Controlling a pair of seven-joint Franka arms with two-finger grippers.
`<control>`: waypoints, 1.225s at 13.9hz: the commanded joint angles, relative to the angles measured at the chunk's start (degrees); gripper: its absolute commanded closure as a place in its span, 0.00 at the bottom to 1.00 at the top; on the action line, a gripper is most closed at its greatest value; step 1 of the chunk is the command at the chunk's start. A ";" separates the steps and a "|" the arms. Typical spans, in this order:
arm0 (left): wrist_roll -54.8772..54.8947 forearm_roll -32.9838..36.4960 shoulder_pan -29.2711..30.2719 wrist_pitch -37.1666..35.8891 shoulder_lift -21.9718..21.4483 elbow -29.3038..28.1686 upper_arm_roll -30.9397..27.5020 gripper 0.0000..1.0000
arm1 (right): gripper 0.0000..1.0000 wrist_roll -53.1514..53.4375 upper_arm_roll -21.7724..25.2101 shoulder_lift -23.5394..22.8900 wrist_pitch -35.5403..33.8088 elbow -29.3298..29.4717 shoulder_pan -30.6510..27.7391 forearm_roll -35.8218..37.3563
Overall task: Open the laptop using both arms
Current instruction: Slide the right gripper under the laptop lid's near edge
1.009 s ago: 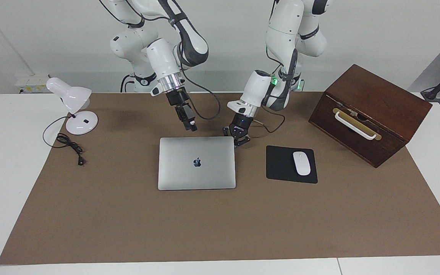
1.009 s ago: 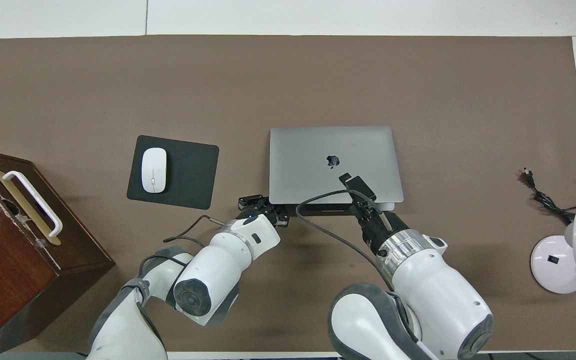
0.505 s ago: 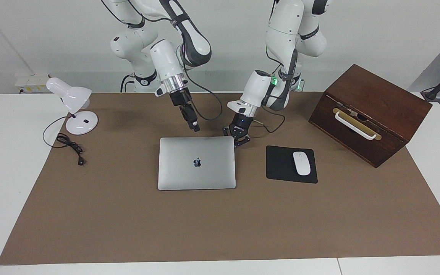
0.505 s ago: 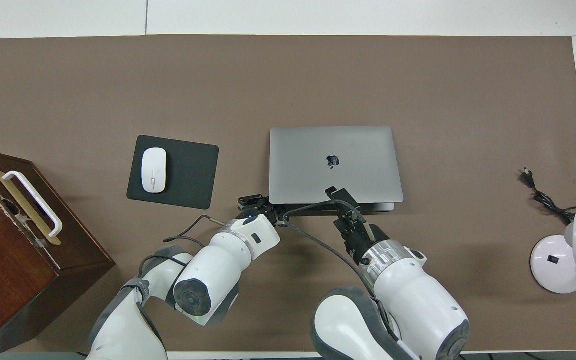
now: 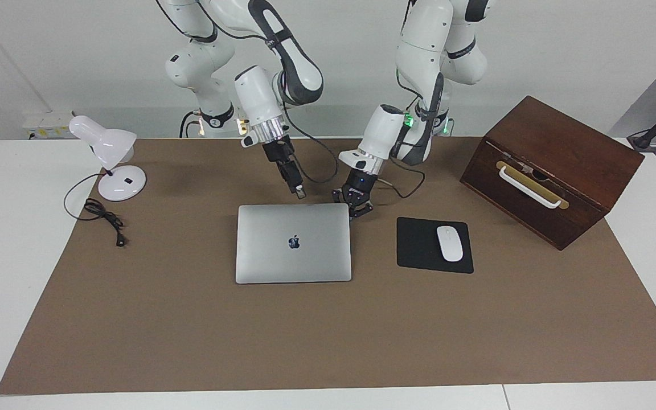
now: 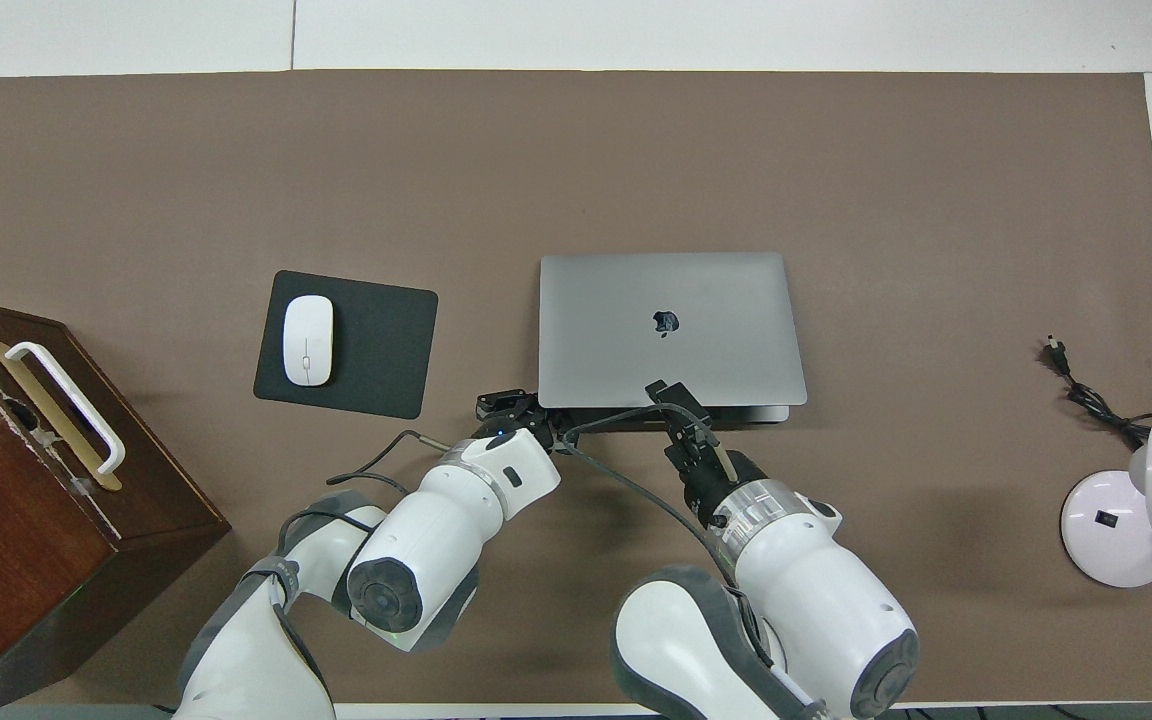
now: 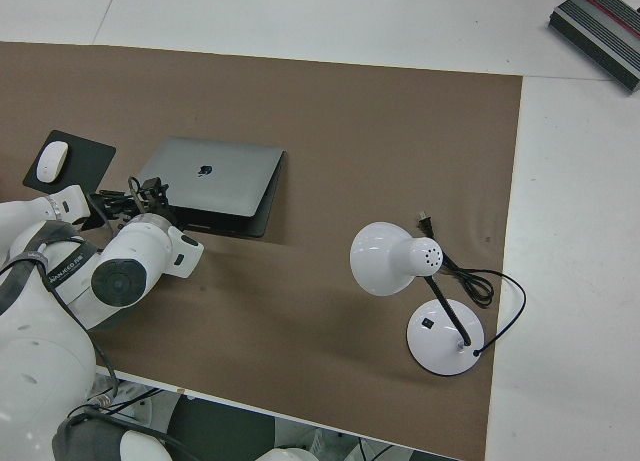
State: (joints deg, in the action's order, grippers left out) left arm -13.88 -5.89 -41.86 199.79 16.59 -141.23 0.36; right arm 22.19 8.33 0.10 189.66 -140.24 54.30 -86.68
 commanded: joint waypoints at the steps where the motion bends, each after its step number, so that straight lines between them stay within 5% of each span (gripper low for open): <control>1: 0.61 0.18 0.02 0.95 2.39 0.61 -0.45 1.00 | 0.01 -3.03 0.11 -0.72 -1.67 1.99 -1.29 -2.18; 17: 0.52 0.27 -0.07 0.95 2.48 0.52 -0.45 1.00 | 0.01 -9.10 0.20 -5.02 -6.41 8.14 -8.68 -2.09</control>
State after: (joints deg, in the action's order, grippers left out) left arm -13.88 -5.88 -41.85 199.89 16.65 -141.23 0.36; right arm 16.57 8.60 -3.57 184.46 -134.37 46.92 -86.68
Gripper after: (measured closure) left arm 0.991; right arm 0.009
